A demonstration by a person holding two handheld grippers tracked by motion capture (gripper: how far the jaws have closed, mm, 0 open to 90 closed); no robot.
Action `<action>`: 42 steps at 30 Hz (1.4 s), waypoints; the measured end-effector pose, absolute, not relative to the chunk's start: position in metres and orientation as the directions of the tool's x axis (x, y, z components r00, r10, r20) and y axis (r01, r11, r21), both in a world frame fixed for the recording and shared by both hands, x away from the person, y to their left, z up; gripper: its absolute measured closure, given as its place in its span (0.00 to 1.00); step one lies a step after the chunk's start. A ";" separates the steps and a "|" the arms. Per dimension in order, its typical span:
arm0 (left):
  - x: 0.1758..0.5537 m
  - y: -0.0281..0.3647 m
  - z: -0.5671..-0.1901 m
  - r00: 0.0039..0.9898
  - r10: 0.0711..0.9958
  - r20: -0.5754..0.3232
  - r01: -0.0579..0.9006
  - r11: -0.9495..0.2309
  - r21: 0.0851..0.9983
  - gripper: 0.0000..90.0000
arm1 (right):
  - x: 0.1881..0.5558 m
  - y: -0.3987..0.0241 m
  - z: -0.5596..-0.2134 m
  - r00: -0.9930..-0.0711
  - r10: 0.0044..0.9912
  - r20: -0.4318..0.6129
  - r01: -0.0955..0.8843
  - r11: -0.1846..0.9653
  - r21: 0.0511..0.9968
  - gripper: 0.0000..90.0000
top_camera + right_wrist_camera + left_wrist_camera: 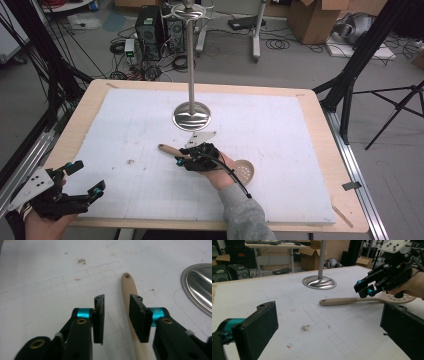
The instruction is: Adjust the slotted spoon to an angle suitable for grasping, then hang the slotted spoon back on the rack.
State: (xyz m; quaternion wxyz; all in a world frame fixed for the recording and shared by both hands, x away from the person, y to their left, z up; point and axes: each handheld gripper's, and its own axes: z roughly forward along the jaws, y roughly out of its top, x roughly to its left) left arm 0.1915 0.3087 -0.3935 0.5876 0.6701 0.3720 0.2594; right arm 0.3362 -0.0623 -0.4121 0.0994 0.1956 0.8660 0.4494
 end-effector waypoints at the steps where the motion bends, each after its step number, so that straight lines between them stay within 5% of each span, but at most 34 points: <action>1: 0.192 0.308 -0.393 0.594 0.800 -0.088 0.188 -0.031 0.982 0.02 | 0.336 -0.064 -0.411 -0.904 0.428 0.001 0.246 0.517 0.820 0.63; 12: 0.198 0.301 -0.393 0.618 0.781 -0.096 0.195 -0.033 0.980 0.02 | 0.334 -0.087 -0.397 -0.908 0.418 0.014 0.243 0.499 0.832 0.33; 15: 0.198 0.299 -0.391 0.623 0.778 -0.086 0.186 -0.041 0.982 0.02 | 0.335 -0.093 -0.395 -0.908 0.418 0.021 0.252 0.505 0.826 0.17; 42: 0.201 0.300 -0.395 0.619 0.780 -0.090 0.204 -0.049 0.978 0.02 | 0.337 -0.131 -0.383 -0.916 0.402 -0.013 0.227 0.544 0.808 0.17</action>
